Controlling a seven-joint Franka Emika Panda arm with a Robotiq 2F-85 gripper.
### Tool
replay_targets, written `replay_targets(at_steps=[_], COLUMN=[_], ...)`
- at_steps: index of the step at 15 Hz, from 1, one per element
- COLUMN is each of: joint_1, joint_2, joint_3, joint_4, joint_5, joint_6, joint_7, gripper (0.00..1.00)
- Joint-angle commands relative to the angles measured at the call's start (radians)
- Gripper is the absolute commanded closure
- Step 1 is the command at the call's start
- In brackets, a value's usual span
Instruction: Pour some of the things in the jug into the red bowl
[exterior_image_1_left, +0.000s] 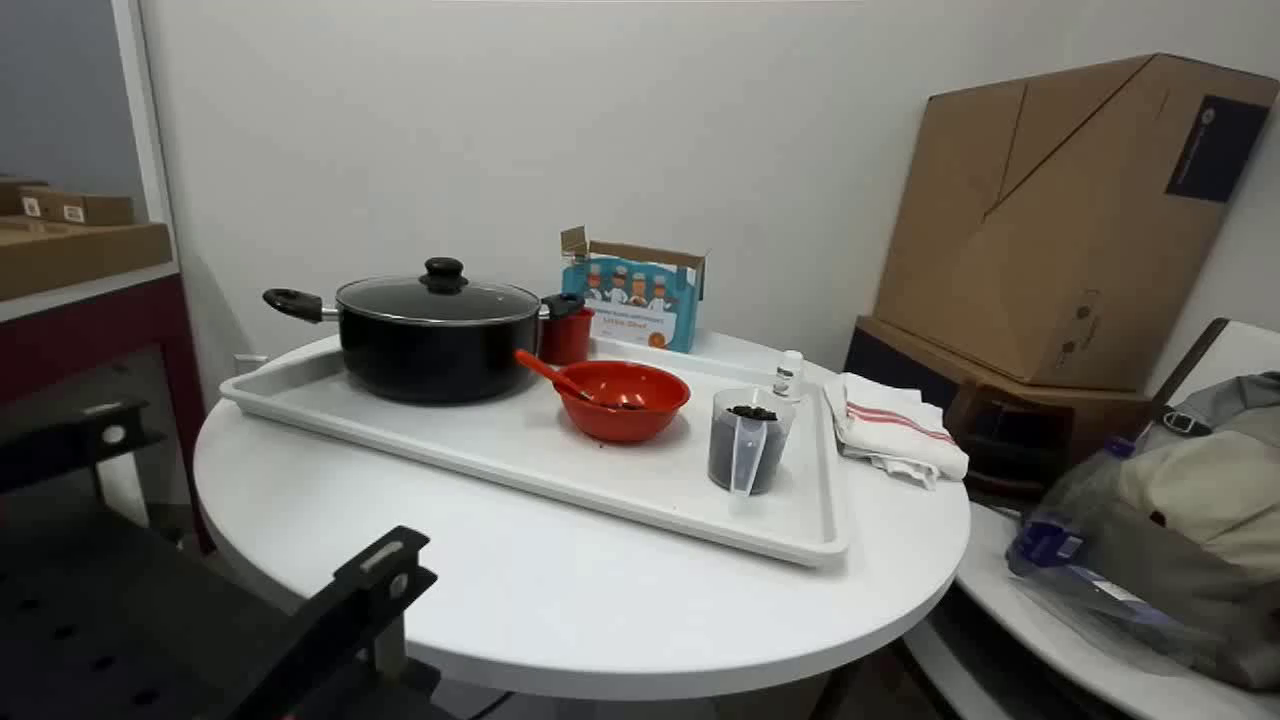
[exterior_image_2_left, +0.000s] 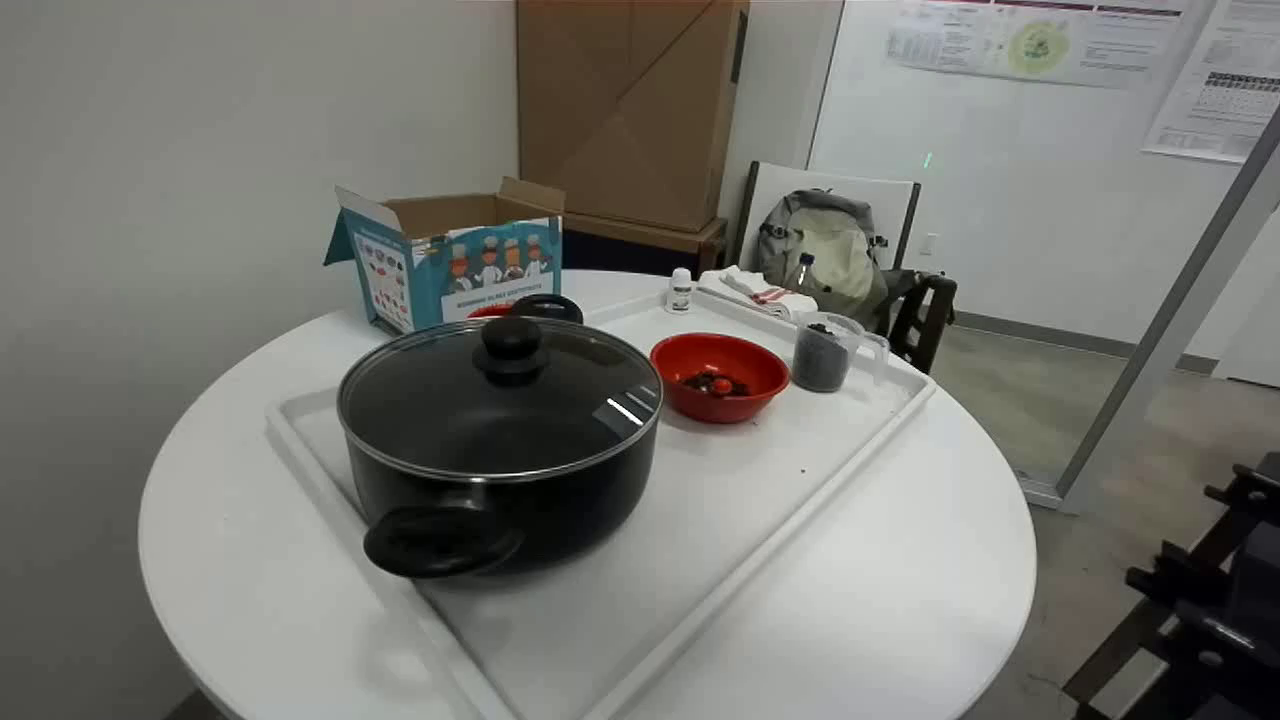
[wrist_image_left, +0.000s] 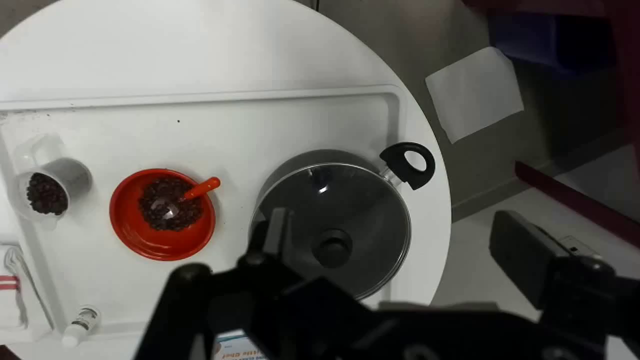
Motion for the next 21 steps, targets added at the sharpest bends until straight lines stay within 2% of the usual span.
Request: replay_targets(at_steps=[1,3,9,13,16,17,18,21], joint_1=[0.006,-0.014,-0.100,-0.170,-0.225,-0.234,-0.215,-0.220], joint_2=[0.001,0.000,-0.002,-0.030,-0.072,-0.084,-0.031,-0.035], joint_3=[-0.005,-0.021,-0.138,-0.206,-0.222,-0.233,-0.229,-0.234], joint_4=[0.002,0.002,-0.060,-0.109,-0.137,-0.146,-0.108,-0.110], joint_5=[-0.002,-0.044,-0.133,-0.262,-0.380,-0.387,-0.352,-0.355], joint_6=[-0.002,-0.036,-0.073,-0.063,-0.045,-0.021,-0.053,-0.052], joint_7=[0.002,-0.019,-0.120,-0.203,-0.161,-0.157,-0.175,-0.177], gripper=[0.00,0.00,0.00,0.00,0.00,0.00,0.00,0.00])
